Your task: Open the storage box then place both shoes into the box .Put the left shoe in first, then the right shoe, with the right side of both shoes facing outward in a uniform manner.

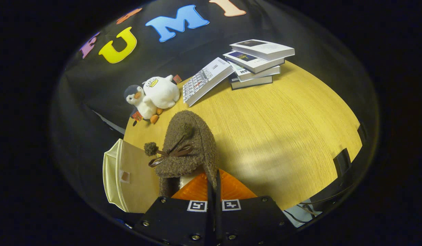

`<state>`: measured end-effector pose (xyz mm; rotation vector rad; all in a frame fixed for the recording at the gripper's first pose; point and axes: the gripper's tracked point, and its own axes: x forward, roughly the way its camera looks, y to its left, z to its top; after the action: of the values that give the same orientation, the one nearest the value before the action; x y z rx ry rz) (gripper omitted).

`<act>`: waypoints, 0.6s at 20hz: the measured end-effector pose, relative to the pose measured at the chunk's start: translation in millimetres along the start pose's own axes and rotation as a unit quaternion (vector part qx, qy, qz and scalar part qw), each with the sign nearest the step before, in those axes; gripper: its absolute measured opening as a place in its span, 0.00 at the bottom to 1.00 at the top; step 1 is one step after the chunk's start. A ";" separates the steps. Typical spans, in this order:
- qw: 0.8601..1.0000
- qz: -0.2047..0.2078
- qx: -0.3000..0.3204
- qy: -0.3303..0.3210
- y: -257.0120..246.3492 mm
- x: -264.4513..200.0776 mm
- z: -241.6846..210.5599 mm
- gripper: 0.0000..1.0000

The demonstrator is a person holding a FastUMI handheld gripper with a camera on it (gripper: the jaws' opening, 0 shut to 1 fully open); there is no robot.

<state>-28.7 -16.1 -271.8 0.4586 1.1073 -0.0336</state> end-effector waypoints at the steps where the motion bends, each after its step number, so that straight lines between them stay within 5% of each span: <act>1: 1.000 0.005 -0.003 -0.003 12.4 -3.4 1.7 0.02; 12: 0.996 0.091 -0.020 -0.015 167.5 -18.8 -11.8 0.02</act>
<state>-5.3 136.3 -202.9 0.5194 1.0317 0.1413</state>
